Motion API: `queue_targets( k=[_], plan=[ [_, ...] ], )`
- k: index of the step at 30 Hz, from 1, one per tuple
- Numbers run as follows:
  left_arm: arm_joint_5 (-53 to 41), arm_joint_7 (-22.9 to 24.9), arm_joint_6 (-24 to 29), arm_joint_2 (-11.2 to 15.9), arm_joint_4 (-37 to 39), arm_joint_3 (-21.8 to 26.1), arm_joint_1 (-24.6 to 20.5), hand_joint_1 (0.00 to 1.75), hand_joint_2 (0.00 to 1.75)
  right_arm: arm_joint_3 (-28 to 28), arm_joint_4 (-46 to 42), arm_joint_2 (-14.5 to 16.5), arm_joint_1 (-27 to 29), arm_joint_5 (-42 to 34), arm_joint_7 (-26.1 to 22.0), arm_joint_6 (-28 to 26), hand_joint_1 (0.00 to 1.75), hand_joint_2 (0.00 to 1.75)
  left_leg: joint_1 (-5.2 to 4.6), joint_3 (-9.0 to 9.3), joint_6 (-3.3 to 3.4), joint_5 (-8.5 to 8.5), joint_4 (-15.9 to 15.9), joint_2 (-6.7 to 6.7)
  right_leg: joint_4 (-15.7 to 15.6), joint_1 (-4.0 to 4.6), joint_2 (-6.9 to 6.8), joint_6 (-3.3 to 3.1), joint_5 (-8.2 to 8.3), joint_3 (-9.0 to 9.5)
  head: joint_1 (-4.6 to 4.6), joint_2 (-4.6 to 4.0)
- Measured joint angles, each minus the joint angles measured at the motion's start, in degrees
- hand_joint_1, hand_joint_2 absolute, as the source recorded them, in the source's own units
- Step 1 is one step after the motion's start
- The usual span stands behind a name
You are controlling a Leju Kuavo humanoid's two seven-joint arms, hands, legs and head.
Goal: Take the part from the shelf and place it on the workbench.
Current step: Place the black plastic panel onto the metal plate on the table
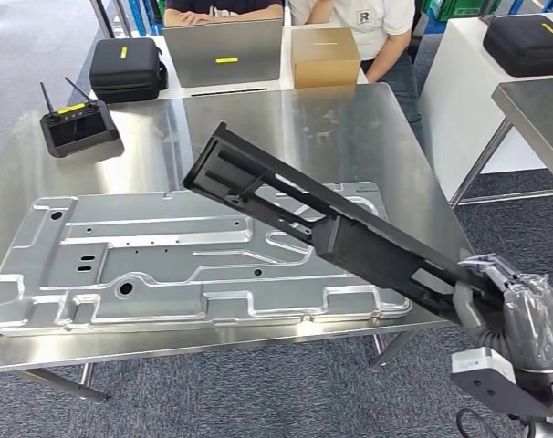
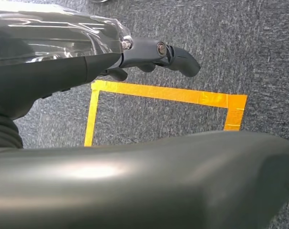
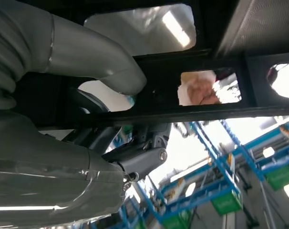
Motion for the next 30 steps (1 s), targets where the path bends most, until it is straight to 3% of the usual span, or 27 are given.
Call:
queue_targets(
  k=[7,12,15,22,30],
  plan=[
    [-1.9,0.0,-0.7,0.0,0.0,-0.6,-0.2,0.00,1.75,-3.7,4.1,-4.4,-8.7,9.6,4.6,0.4,1.75,1.75,-0.23,0.08,0.01,0.00,0.0,0.00,0.0,-0.21,0.00,0.07,0.04,0.07,0.00,0.00],
    [-2.6,0.2,-0.8,0.0,0.0,-1.1,-0.6,0.00,1.75,-4.1,7.6,-6.7,-13.4,13.8,6.0,0.3,1.75,1.75,-0.25,0.08,0.02,-0.01,0.0,0.00,-0.1,-0.30,-0.02,0.09,0.04,0.09,0.00,0.00],
    [-3.2,0.7,-1.1,0.0,0.0,-1.6,-0.8,0.00,1.75,-3.3,10.1,-7.6,-16.2,21.0,7.5,0.0,1.75,1.75,-0.23,0.05,0.02,-0.01,0.0,0.00,-0.1,-0.30,-0.01,0.09,0.04,0.08,0.00,0.00],
    [-4.2,1.7,-1.3,0.0,0.0,-2.9,-1.9,0.00,1.75,6.5,20.9,-7.7,-27.7,33.1,9.3,-0.9,1.75,1.75,-0.20,0.12,0.02,0.02,0.0,0.02,0.0,-0.27,0.02,0.06,0.08,0.13,0.00,0.00],
    [-4.8,2.3,-1.5,-0.2,0.0,-4.1,-2.5,0.00,1.75,20.6,33.5,-4.0,-39.3,38.5,11.8,-0.9,1.75,1.75,-0.14,0.09,-0.01,0.06,0.0,0.01,0.0,-0.19,0.00,0.06,0.09,0.14,0.00,0.00]
  ],
)
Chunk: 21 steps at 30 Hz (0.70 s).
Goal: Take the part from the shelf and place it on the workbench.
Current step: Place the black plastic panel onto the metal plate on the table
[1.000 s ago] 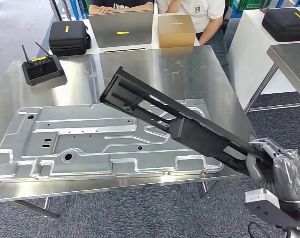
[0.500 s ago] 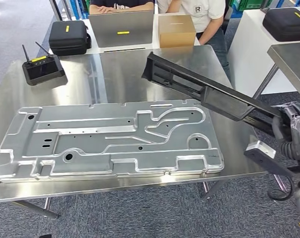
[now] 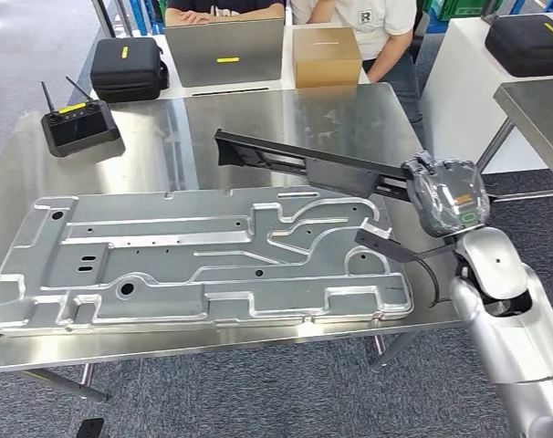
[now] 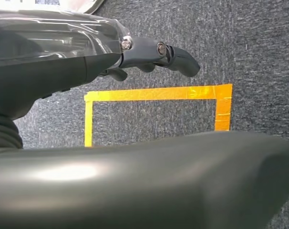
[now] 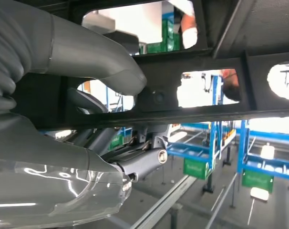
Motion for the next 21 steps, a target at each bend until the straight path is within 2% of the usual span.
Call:
queue_targets(
  k=[7,15,21],
  plan=[
    [-0.1,0.2,0.0,-0.1,0.0,-0.8,-0.1,0.00,1.75,6.4,6.1,3.9,-4.5,1.1,1.2,-0.1,1.75,1.75,-0.01,-0.04,0.00,0.00,0.0,-0.03,0.0,0.00,-0.05,0.00,0.00,-0.01,0.00,0.00],
    [-0.5,0.1,-0.3,-0.2,0.0,-1.1,-0.2,0.00,1.75,9.0,10.6,7.6,-6.2,1.2,2.1,-1.0,1.75,1.75,-0.02,-0.04,0.00,0.00,0.0,-0.03,0.0,-0.01,-0.06,0.00,0.00,-0.01,0.00,0.00],
    [-0.3,-0.4,-0.5,-0.2,0.0,-1.1,-0.2,0.00,1.75,9.9,12.5,9.0,-6.3,0.9,2.2,-1.7,1.75,1.75,-0.02,-0.03,-0.01,-0.01,0.0,-0.02,0.0,-0.01,-0.06,0.00,0.00,-0.02,0.00,0.00]
  ],
)
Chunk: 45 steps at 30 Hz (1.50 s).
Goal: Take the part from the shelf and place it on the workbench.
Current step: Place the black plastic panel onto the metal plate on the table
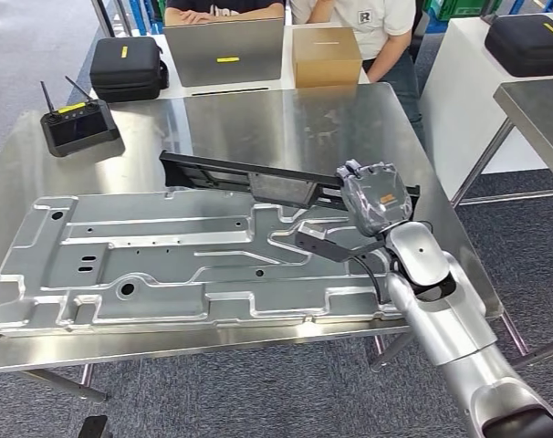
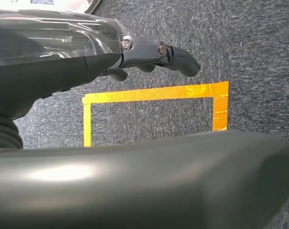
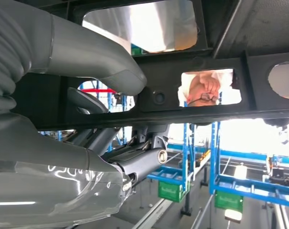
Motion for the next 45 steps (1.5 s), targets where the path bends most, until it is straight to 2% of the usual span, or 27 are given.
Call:
queue_targets(
  k=[21,25,29,33,40,42,45],
  plan=[
    [1.3,-3.6,0.2,-0.3,0.0,-0.8,-0.1,0.00,1.75,1.5,3.9,2.2,4.1,-0.9,-1.1,-2.0,1.75,1.75,-0.01,0.04,0.00,0.00,0.0,0.00,0.0,0.00,0.01,0.00,0.00,0.01,0.00,0.00],
    [1.5,-3.9,0.3,-0.4,0.0,-0.8,-0.1,0.00,1.75,1.8,4.5,2.4,4.5,-0.8,-1.2,-2.0,0.00,0.00,-0.01,0.04,0.00,0.00,0.0,0.00,0.0,0.00,0.01,0.00,0.00,0.01,0.00,0.00],
    [1.6,-4.0,1.0,-0.4,0.0,-0.9,-0.1,0.00,1.75,2.2,5.2,2.5,5.1,-0.8,-1.4,-2.0,0.00,0.00,-0.01,0.04,0.00,0.00,0.0,0.00,0.0,0.00,0.01,0.00,0.00,0.01,0.00,0.00],
    [1.6,-4.8,1.1,-0.4,0.0,-0.9,-0.1,0.00,0.00,2.5,5.6,2.6,5.5,-0.8,-1.4,-2.0,0.00,0.00,-0.01,0.04,0.00,0.00,0.0,0.00,0.0,0.00,0.01,0.00,0.00,0.01,0.00,0.00],
    [1.7,-4.6,1.3,-0.4,0.0,-1.0,-0.1,0.00,0.00,2.5,5.6,2.6,5.7,-3.2,-2.1,-2.2,0.00,0.00,-0.02,0.04,0.00,0.00,0.0,0.00,0.0,0.00,0.01,0.00,0.00,0.01,0.00,0.00],
    [1.8,-4.3,1.4,-0.4,0.0,-1.0,-0.1,0.00,0.00,2.0,5.4,2.9,6.1,-7.0,-3.4,-1.9,0.00,0.00,-0.02,0.05,0.00,0.00,0.0,0.00,0.0,0.00,0.01,0.00,0.00,0.02,0.00,0.00],
    [2.2,-4.1,1.6,-0.4,0.0,-1.0,-0.1,0.00,0.00,0.4,3.9,3.6,7.2,-16.8,-6.2,-0.2,0.00,0.00,-0.02,0.04,0.00,0.00,0.0,0.00,0.0,0.00,0.01,0.00,0.00,0.01,0.00,0.00]
  ],
)
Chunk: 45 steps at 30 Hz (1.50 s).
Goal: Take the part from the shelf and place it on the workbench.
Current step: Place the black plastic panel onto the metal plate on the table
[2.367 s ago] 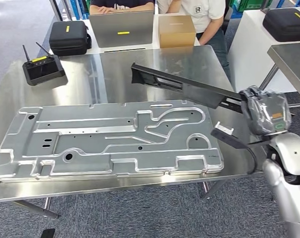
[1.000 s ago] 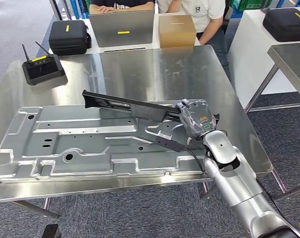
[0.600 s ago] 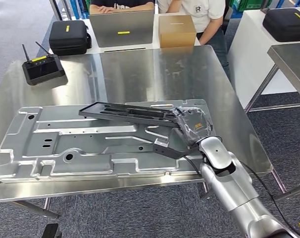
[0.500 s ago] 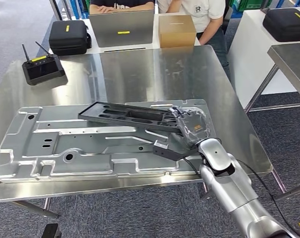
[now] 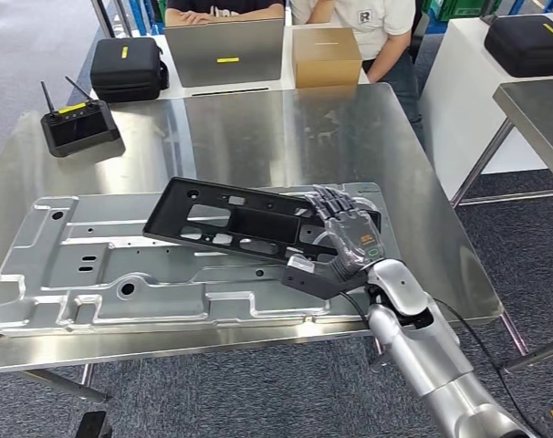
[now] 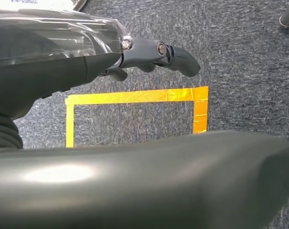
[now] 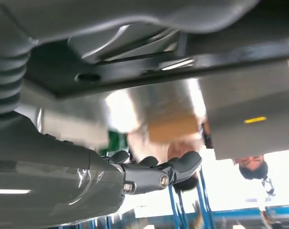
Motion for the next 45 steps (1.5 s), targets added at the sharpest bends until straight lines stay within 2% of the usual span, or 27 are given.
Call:
queue_targets(
  k=[7,11,13,18,22,30,33,34,35,36,38,39,40,41,43,44,45],
  plan=[
    [0.8,0.0,0.2,0.0,0.0,0.0,0.1,0.00,0.00,-6.1,-7.1,1.6,3.4,-23.5,-4.8,5.3,0.00,0.00,-0.01,0.01,0.00,-0.01,0.0,-0.01,0.0,0.00,0.00,0.00,0.00,-0.01,0.00,0.00],
    [1.8,-0.3,0.2,0.0,0.0,0.1,0.8,0.00,0.00,-12.1,-18.0,1.9,7.5,-40.3,-10.7,7.2,0.00,0.00,-0.04,-0.01,0.00,-0.02,0.0,-0.04,0.0,-0.01,-0.05,0.00,-0.01,-0.02,0.00,0.00],
    [2.3,-0.7,0.2,0.0,0.0,0.2,1.2,0.00,0.00,-15.1,-24.6,1.9,9.7,-43.9,-13.0,6.7,0.00,0.00,-0.05,-0.01,0.01,-0.03,0.0,-0.03,0.0,-0.02,-0.05,0.01,-0.02,-0.02,0.00,0.00],
    [4.0,-1.9,0.2,0.0,0.0,0.9,2.0,0.00,0.00,-20.4,-41.8,1.9,16.9,-43.1,-20.2,2.8,0.00,0.00,-0.05,-0.02,0.03,-0.08,0.0,-0.03,-0.1,-0.02,-0.04,0.03,-0.05,-0.01,0.00,0.00],
    [4.9,-2.4,0.2,0.0,0.0,1.8,2.6,0.00,0.00,-21.6,-51.9,1.8,22.6,-40.9,-25.5,0.0,0.00,0.00,-0.07,-0.01,0.07,-0.13,0.0,-0.02,-0.1,-0.07,-0.01,0.04,-0.04,0.01,0.00,0.00],
    [5.5,-2.0,1.2,0.0,0.0,3.1,3.1,0.00,0.00,-20.2,-60.2,1.3,32.1,-39.2,-29.2,-3.6,0.00,0.00,-0.31,-0.08,0.35,-0.26,0.4,-0.03,-0.2,-0.36,-0.07,0.44,0.20,0.13,0.00,0.00],
    [5.5,-2.0,1.4,0.1,0.0,3.4,3.1,0.00,0.00,-19.5,-61.2,1.0,34.1,-39.5,-29.5,-4.3,0.00,0.00,-0.27,0.02,1.11,0.56,-0.1,0.05,-0.6,-0.47,-0.01,1.21,0.61,0.35,0.00,0.00],
    [5.5,-2.0,1.5,0.1,0.0,3.5,3.0,0.00,0.00,-19.4,-61.4,0.9,34.7,-39.7,-29.6,-4.4,0.00,0.00,-0.08,0.14,1.48,1.11,-0.6,0.15,-0.4,-0.38,0.02,1.44,0.22,0.29,0.01,0.00],
    [5.5,-1.9,1.6,0.1,0.0,3.5,3.0,0.00,0.00,-19.3,-61.5,0.7,35.1,-40.0,-29.6,-4.5,0.00,0.00,0.17,0.21,1.79,1.59,-1.2,0.27,0.7,-0.27,0.05,1.57,-0.85,-0.15,0.02,0.00],
    [5.5,-1.9,1.6,0.1,0.0,3.6,3.1,0.00,0.00,-19.3,-61.6,0.5,35.6,-40.3,-29.7,-4.5,0.00,0.00,0.41,0.24,1.96,1.90,-1.5,0.42,3.0,-0.21,0.05,1.61,-2.50,-1.04,0.04,0.00],
    [5.5,-1.8,1.7,0.1,0.0,3.8,3.3,0.00,0.00,-19.2,-61.6,0.1,36.6,-40.9,-29.7,-4.5,0.00,0.00,0.50,0.06,2.05,2.01,-1.5,0.59,9.6,-0.22,0.04,1.81,-5.79,-3.65,0.07,0.00],
    [5.6,-1.7,1.8,0.2,0.0,3.9,3.4,0.00,0.00,-19.2,-61.6,0.0,37.1,-41.2,-29.8,-4.4,0.00,0.00,0.54,0.02,2.03,1.99,-1.4,0.66,12.1,-0.28,0.03,1.98,-6.38,-4.56,0.06,0.00],
    [5.6,-1.6,1.8,0.2,0.0,4.0,3.4,0.00,0.00,-19.2,-61.6,-0.1,37.5,-41.5,-29.8,-4.2,0.00,0.00,0.61,0.01,1.97,1.95,-1.3,0.71,12.9,-0.34,0.02,2.17,-5.87,-4.70,0.05,0.00],
    [5.6,-1.4,1.8,0.1,0.0,4.2,3.4,0.00,0.00,-19.2,-61.6,-0.2,37.9,-41.7,-29.8,-4.1,0.00,0.00,0.75,0.02,1.83,1.86,-1.1,0.72,11.4,-0.41,-0.01,2.40,-4.31,-3.85,0.05,0.00],
    [5.6,-0.9,1.9,0.2,0.0,4.3,3.4,0.00,0.00,-19.2,-61.6,-0.4,38.6,-41.9,-29.9,-3.9,0.00,0.00,1.03,-0.05,1.19,1.45,-0.6,0.66,4.7,-0.50,-0.07,2.80,-0.78,-0.46,0.07,0.00],
    [5.6,-0.7,1.9,0.2,0.0,4.4,3.4,0.00,0.00,-19.2,-61.6,-0.5,39.1,-41.9,-29.9,-3.9,0.00,0.00,1.05,-0.18,0.81,1.21,-0.3,0.58,2.1,-0.44,-0.03,2.71,0.27,0.81,0.11,0.00],
    [5.6,-0.5,2.0,0.3,0.0,4.4,3.4,0.00,0.00,-19.2,-61.7,-0.5,39.6,-41.9,-30.0,-3.9,0.00,0.00,1.01,-0.33,0.44,1.05,0.0,0.50,0.6,-0.34,0.00,2.48,0.57,1.45,0.16,0.00]
  ],
)
